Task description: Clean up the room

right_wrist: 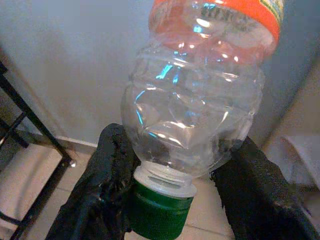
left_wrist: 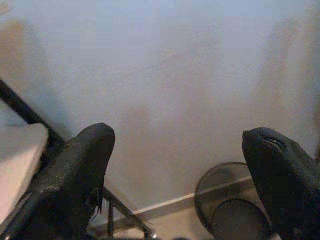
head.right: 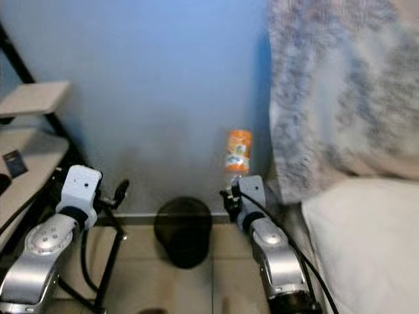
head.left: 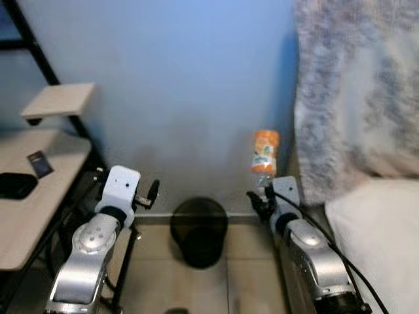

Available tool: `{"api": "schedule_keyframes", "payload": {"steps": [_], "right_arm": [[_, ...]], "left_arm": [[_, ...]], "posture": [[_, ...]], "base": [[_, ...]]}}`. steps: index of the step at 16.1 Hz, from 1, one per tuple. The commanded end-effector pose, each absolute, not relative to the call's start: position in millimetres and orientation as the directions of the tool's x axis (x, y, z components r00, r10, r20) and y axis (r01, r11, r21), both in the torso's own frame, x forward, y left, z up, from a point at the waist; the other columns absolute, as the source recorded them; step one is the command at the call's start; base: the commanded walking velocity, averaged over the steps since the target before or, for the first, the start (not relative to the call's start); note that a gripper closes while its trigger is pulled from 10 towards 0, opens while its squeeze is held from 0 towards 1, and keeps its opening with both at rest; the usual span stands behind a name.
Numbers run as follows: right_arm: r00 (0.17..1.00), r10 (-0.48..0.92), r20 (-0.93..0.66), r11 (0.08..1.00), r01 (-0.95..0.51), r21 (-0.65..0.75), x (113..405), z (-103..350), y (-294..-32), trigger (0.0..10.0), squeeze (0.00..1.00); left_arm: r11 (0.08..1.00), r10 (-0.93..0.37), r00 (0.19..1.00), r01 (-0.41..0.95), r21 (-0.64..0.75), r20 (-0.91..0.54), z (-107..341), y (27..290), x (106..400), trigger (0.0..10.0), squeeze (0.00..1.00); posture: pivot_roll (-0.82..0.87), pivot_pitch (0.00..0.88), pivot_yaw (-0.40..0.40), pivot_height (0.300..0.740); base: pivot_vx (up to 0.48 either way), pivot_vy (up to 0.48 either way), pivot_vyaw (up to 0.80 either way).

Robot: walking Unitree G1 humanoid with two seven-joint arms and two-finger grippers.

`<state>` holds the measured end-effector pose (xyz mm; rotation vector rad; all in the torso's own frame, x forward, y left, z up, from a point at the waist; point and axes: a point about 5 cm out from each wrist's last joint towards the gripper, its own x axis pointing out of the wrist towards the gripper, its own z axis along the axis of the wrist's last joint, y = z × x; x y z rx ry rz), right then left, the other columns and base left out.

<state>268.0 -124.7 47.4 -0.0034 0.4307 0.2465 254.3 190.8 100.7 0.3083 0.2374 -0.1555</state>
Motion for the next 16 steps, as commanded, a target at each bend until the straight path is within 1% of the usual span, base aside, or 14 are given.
{"api": "schedule_keyframes", "payload": {"steps": [1, 5, 7, 8, 10, 12, 14, 16], "right_arm": [[0.885, 0.271, -0.38, 0.961, -0.272, 0.05, 272.3, 54.7, -111.9, 10.0, 0.0], [0.881, 0.274, -0.387, 0.958, -0.283, 0.034, 273.0, 53.6, -111.3, 10.0, 0.0], [0.863, 0.282, -0.418, 0.949, -0.315, -0.009, 273.9, 49.6, -110.6, 10.0, 0.0], [0.86, 0.289, -0.421, 0.942, -0.333, -0.034, 274.4, 49.2, -109.9, 10.0, 0.0], [0.859, 0.29, -0.422, 0.942, -0.335, -0.035, 274.4, 48.9, -109.8, 10.0, 0.0], [0.844, 0.282, -0.456, 0.936, -0.345, -0.061, 274.2, 44.4, -114.4, 10.0, 0.0], [0.786, 0.308, -0.535, 0.858, -0.472, -0.2, 272.1, 32.7, -126.0, 10.0, 0.0], [0.755, 0.348, -0.556, 0.819, -0.534, -0.212, 272.4, 29.8, -127.3, 10.0, 0.0]], "left_arm": [[0.94, -0.096, 0.962, 0.173, 0.295, -0.257, 102.2, 198.4, 255.5, 10.0, 0.0], [0.938, -0.1, 0.962, 0.177, 0.298, -0.255, 102.9, 198.2, 257.1, 10.0, 0.0], [0.935, -0.106, 0.961, 0.184, 0.303, -0.256, 103.2, 198.0, 257.4, 10.0, 0.0], [0.932, -0.114, 0.959, 0.195, 0.307, -0.26, 103.0, 197.3, 257.4, 10.0, 0.0], [0.927, -0.125, 0.956, 0.209, 0.313, -0.266, 102.6, 196.2, 257.0, 10.0, 0.0], [0.92, -0.144, 0.95, 0.232, 0.316, -0.278, 101.5, 194.7, 256.2, 10.0, 0.0], [0.905, -0.174, 0.938, 0.272, 0.325, -0.3, 98.9, 192.9, 253.8, 10.0, 0.0], [0.89, -0.209, 0.926, 0.314, 0.331, -0.315, 96.9, 191.4, 252.2, 10.0, 0.0]], "posture": [[0.12, 0.0, 0.066, 0.74], [0.12, 0.0, 0.065, 0.74], [0.13, 0.0, 0.066, 0.74], [0.13, 0.0, 0.066, 0.74], [0.13, 0.0, 0.066, 0.74], [0.13, 0.0, 0.063, 0.74], [0.12, 0.0, 0.061, 0.74], [0.12, 0.0, 0.061, 0.74]], "base": [[0.349, 0.0, 0.0], [0.349, 0.0, 0.0], [0.347, 0.0, 0.0], [0.349, 0.0, 0.8], [0.349, 0.0, 0.8], [0.351, 0.0, 0.0], [0.339, 0.0, 0.0], [0.278, 0.0, 0.0]]}}
